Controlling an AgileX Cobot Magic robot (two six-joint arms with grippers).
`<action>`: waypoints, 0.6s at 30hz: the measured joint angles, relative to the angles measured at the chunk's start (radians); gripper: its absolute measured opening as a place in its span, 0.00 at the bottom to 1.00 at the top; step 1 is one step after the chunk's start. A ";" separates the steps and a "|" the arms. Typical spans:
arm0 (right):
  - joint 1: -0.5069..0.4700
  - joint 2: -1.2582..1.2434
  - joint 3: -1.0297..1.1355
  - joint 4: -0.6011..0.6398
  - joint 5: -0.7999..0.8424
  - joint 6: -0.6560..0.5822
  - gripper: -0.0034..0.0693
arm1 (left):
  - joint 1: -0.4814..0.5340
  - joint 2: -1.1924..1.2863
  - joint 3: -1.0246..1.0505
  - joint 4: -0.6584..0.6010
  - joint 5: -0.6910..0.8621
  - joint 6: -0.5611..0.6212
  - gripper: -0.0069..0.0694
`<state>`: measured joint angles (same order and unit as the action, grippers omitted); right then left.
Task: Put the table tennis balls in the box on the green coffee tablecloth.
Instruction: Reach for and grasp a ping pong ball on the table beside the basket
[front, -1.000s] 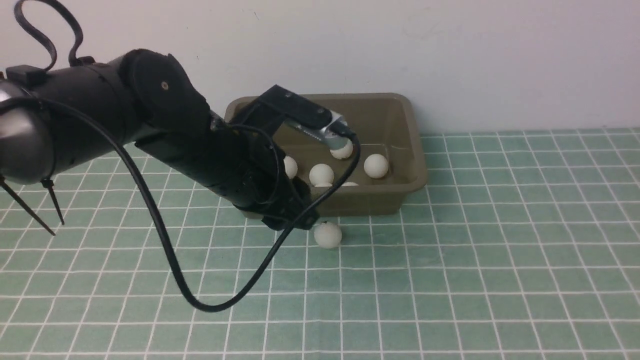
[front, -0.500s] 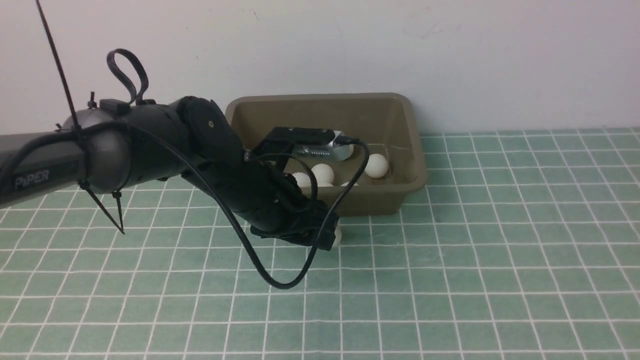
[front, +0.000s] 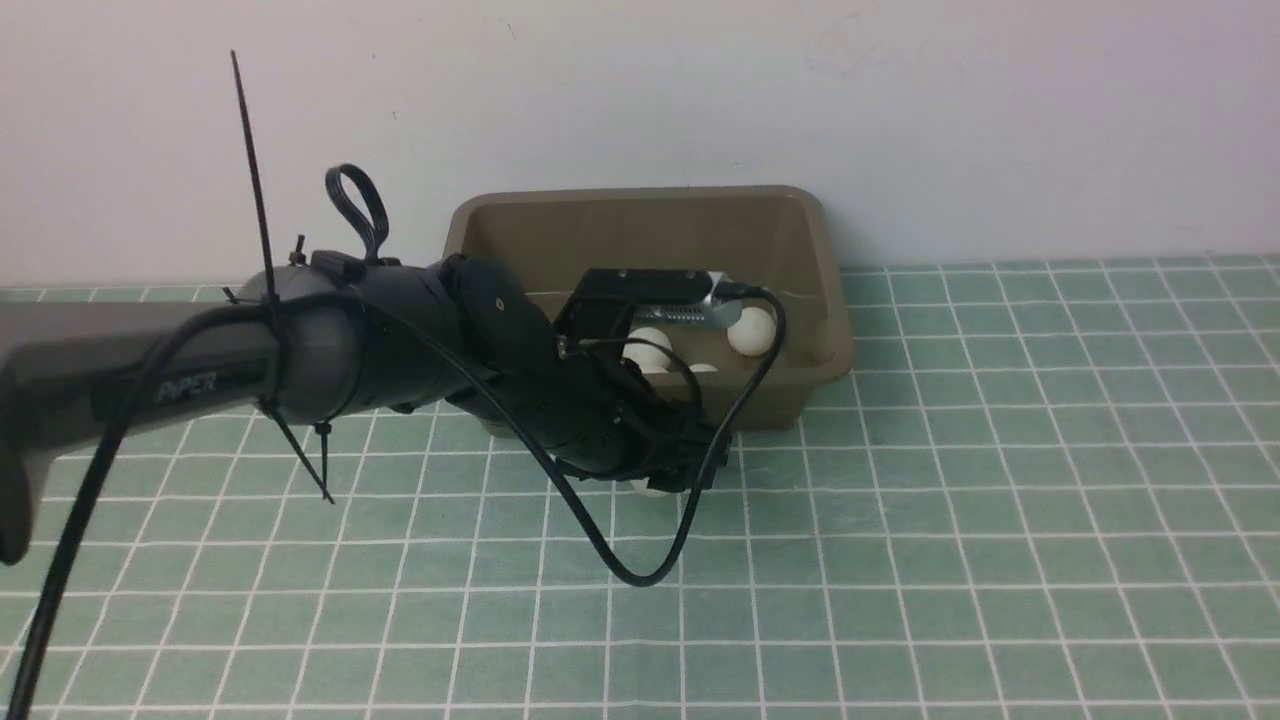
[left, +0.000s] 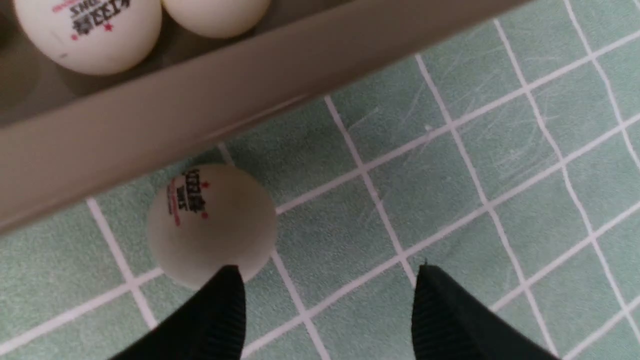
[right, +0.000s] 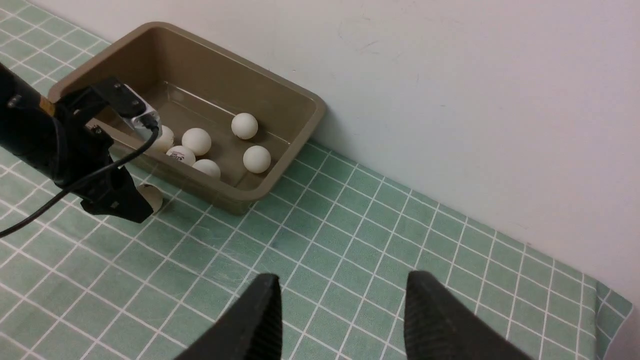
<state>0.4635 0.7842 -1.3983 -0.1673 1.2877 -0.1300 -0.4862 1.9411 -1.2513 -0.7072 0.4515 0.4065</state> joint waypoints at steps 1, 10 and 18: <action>0.000 0.000 0.000 0.000 0.000 0.000 0.48 | -0.001 0.006 0.000 0.000 -0.008 0.003 0.63; 0.000 0.000 0.000 -0.002 0.000 -0.019 0.48 | -0.001 0.017 -0.003 0.002 -0.035 0.032 0.79; 0.000 0.000 0.000 -0.006 0.000 -0.019 0.48 | -0.002 0.022 -0.005 0.000 -0.052 0.032 0.83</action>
<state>0.4635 0.7842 -1.3983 -0.1728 1.2877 -0.1493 -0.4880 1.9632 -1.2563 -0.7075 0.3998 0.4385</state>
